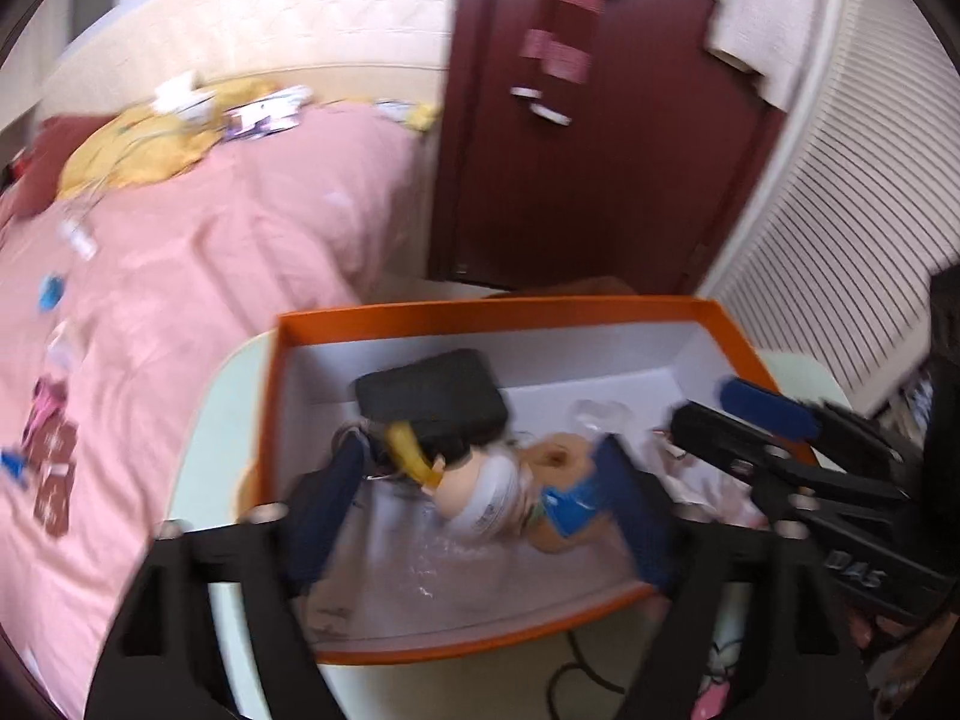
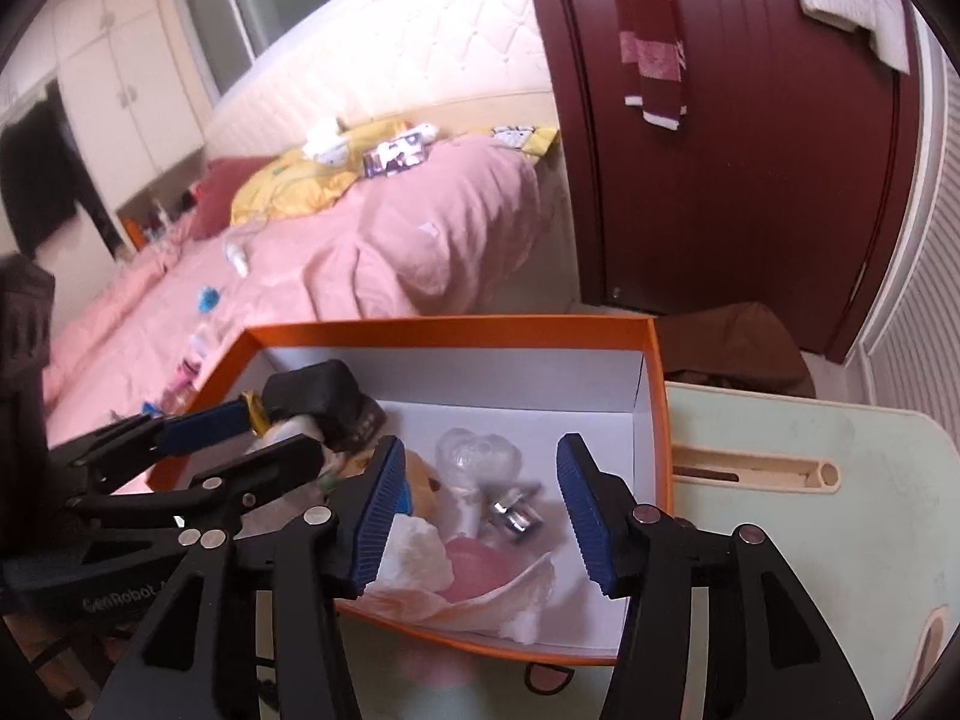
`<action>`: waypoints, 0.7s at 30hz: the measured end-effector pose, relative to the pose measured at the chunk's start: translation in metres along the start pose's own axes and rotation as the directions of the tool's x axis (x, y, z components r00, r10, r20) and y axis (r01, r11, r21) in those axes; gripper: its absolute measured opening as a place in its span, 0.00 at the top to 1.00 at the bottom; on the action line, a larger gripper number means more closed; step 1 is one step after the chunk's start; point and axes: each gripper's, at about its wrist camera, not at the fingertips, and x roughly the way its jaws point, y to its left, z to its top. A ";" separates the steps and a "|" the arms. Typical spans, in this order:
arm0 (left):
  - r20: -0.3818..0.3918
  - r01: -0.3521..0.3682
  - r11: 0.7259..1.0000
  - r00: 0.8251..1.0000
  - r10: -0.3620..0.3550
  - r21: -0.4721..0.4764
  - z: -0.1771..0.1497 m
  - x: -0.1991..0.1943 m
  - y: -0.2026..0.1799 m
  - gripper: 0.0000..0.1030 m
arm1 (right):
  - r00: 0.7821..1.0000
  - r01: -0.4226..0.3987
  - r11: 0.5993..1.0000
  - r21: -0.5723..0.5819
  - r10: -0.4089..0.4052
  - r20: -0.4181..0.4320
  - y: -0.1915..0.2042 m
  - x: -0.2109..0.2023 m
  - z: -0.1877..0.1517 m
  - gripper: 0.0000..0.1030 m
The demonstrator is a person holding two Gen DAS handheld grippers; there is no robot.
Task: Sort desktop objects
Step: 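Lower the figure into the orange box with the left tool while the right tool drops the cone in, then open both tools and withdraw them back over the table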
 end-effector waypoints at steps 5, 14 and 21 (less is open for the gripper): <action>0.008 0.011 1.000 1.000 -0.011 -0.013 -0.003 -0.010 0.004 0.20 | 1.000 -0.001 1.000 0.002 0.001 0.024 0.001 -0.009 0.000 0.36; 0.068 -0.011 1.000 0.998 0.011 0.007 -0.015 -0.038 0.000 0.20 | 0.999 0.002 0.999 -0.044 0.000 0.048 0.016 -0.029 -0.008 0.36; 0.080 -0.031 0.999 0.996 0.029 0.029 -0.035 -0.057 -0.001 0.20 | 0.998 -0.005 0.999 -0.045 0.007 0.058 0.022 -0.052 -0.026 0.36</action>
